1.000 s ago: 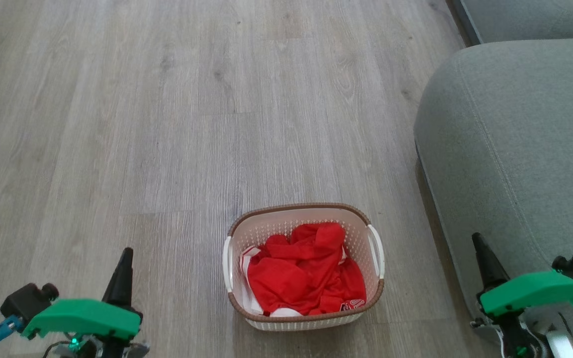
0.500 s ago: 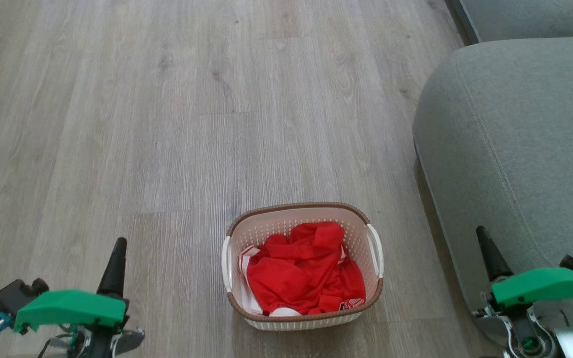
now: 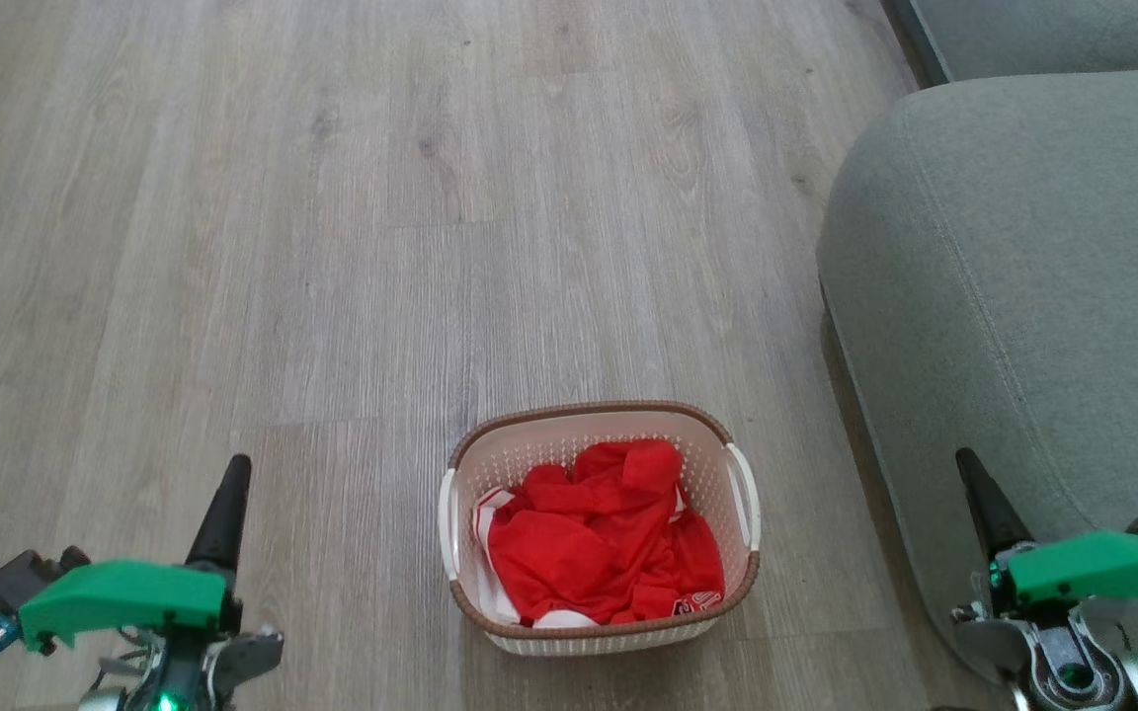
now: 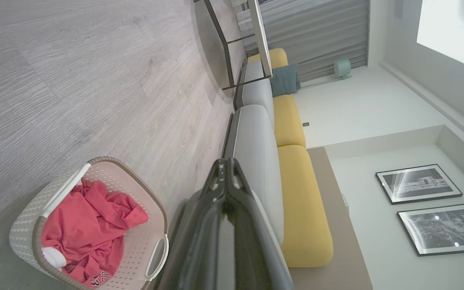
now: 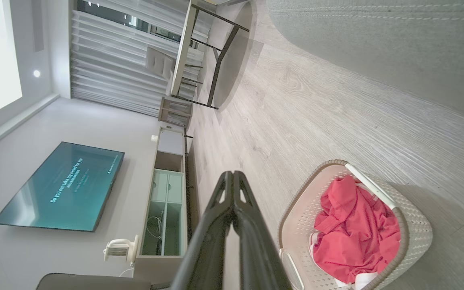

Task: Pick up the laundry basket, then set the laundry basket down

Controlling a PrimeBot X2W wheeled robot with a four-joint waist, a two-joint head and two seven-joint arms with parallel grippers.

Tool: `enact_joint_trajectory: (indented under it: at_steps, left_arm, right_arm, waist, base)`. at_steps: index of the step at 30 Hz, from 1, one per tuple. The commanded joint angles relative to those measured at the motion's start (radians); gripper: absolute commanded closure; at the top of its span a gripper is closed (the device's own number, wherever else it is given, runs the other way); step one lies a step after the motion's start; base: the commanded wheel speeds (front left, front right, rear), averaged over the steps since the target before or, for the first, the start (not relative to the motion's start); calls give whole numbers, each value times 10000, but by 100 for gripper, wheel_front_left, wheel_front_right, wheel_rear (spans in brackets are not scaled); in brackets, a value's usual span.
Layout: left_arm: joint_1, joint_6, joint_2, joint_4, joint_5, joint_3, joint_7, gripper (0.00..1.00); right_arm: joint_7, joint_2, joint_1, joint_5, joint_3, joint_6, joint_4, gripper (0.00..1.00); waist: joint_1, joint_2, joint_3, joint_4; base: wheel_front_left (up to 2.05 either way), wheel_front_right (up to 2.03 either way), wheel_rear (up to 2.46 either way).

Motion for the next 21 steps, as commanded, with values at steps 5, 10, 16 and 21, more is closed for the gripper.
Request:
enact_joint_trajectory:
  at_steps: [5,10,16,21]
  left_arm:
    - [-712,-56,85,-187,-675,458,92,100]
    - [-833,-63,80,-113,-1231,525,139,100]
    - [-979,-70,74,-24,-1898,606,197,100]
    - [-1124,-78,66,65,-2564,688,255,100]
  right_arm:
    - [-10,-280,-652,822,257,-30,-271,100]
    - [-44,-381,-696,1522,337,-33,-237,100]
    - [-97,-514,-749,2375,448,-35,-200,100]
    - [-164,-661,-802,3244,576,-38,-166,100]
  waist:
    - [0,0,3,-13]
    - [0,0,7,-26]
    - [0,0,11,-43]
    - [0,0,16,-59]
  base:
    - [0,0,0]
    - [0,0,0]
    - [0,0,0]
    - [0,0,0]
